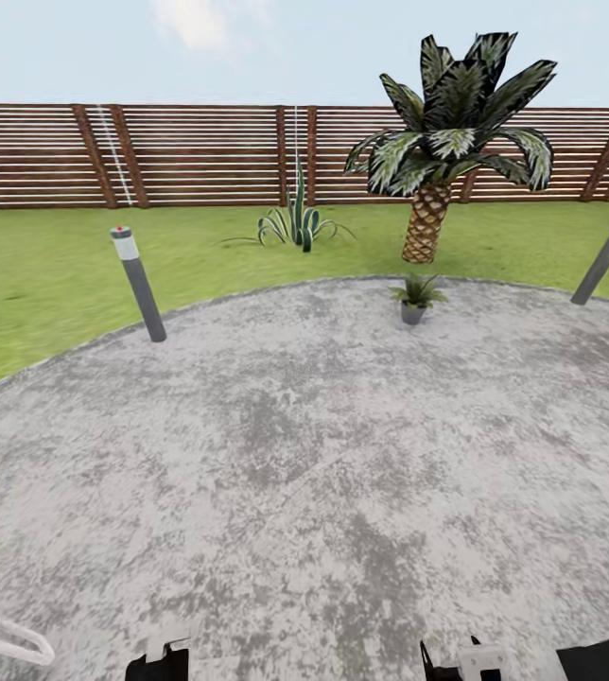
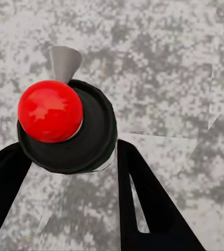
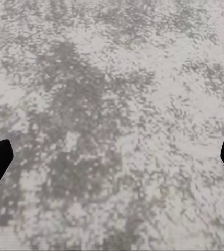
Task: Pick up the pesticide atomizer in the garden and spray insectifuge to fully cover both potted plants in the garden.
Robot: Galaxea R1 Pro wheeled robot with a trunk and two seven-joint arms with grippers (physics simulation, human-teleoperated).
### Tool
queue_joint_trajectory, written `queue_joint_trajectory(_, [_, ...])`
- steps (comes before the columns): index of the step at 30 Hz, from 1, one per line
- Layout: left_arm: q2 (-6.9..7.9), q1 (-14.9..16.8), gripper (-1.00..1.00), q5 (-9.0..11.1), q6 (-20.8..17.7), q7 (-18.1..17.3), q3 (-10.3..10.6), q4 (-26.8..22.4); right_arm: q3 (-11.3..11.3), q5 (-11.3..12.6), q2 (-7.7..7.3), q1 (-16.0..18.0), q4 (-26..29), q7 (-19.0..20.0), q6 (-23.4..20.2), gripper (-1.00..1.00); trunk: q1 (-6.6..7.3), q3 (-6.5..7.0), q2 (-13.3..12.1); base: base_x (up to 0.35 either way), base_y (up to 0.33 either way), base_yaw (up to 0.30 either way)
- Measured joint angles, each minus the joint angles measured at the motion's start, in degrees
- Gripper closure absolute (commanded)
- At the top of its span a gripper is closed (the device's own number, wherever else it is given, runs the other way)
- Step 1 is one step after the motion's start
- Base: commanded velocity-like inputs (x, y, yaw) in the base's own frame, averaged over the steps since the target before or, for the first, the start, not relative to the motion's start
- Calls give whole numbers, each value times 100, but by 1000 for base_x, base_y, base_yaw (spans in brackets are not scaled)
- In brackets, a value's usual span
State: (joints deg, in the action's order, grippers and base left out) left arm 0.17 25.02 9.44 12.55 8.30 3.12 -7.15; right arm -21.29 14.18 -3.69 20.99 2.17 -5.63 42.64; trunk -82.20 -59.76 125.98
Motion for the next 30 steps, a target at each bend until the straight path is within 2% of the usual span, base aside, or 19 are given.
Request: queue_joint_trajectory(30, [0,0,100,0,-9,-9,-4,0,0,0,0,0,1,0,0,-100,0,0,0,337,0,0])
